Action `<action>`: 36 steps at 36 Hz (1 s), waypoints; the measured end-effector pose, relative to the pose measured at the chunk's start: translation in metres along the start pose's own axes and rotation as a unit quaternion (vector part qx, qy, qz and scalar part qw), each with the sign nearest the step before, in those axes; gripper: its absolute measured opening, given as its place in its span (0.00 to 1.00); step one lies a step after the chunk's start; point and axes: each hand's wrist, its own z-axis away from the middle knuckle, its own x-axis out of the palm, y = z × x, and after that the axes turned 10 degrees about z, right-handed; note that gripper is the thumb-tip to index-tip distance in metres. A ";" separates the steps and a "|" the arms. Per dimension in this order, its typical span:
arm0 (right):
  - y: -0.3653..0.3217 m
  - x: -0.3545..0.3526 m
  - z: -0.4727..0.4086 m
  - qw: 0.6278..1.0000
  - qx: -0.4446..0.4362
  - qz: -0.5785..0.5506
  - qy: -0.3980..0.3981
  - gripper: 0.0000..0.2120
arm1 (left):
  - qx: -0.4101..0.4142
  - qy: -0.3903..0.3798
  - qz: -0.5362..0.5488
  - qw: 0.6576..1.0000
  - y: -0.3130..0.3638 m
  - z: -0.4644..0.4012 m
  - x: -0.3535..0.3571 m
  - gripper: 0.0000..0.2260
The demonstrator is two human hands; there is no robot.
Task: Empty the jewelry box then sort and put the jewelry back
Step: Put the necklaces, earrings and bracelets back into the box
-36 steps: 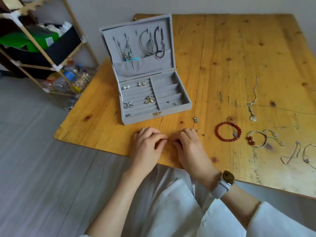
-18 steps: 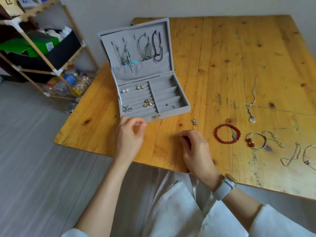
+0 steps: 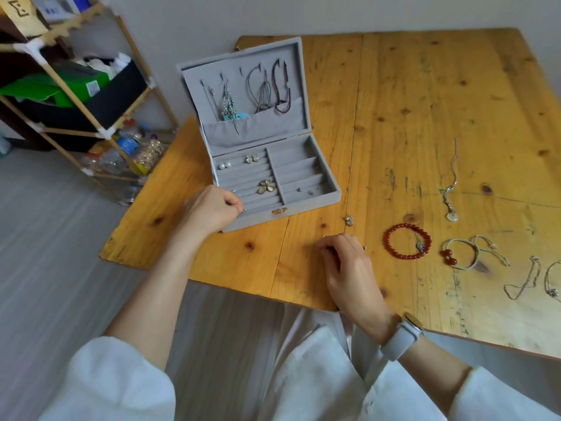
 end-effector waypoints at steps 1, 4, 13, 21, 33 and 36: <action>0.000 0.000 0.000 1.000 0.000 0.000 -0.001 0.06 | -0.003 -0.001 -0.006 1.000 0.001 -0.001 0.000 0.08; 0.000 0.000 0.000 1.000 0.001 0.002 -0.003 0.06 | -0.007 -0.011 -0.021 1.000 0.005 -0.004 0.000 0.08; -0.001 -0.003 0.000 1.000 0.004 0.002 -0.014 0.06 | -0.013 -0.011 -0.022 1.000 0.013 -0.010 0.003 0.12; -0.004 -0.006 0.000 1.000 0.009 -0.015 -0.018 0.06 | 0.008 0.016 0.002 1.000 0.010 -0.007 0.007 0.10; -0.049 -0.015 -0.098 0.989 -0.032 -0.057 -0.134 0.06 | 0.115 0.301 0.141 0.936 -0.028 0.024 0.053 0.19; -0.060 -0.004 -0.131 0.975 -0.059 0.002 -0.214 0.07 | 0.070 0.278 0.186 0.940 -0.035 0.024 0.060 0.25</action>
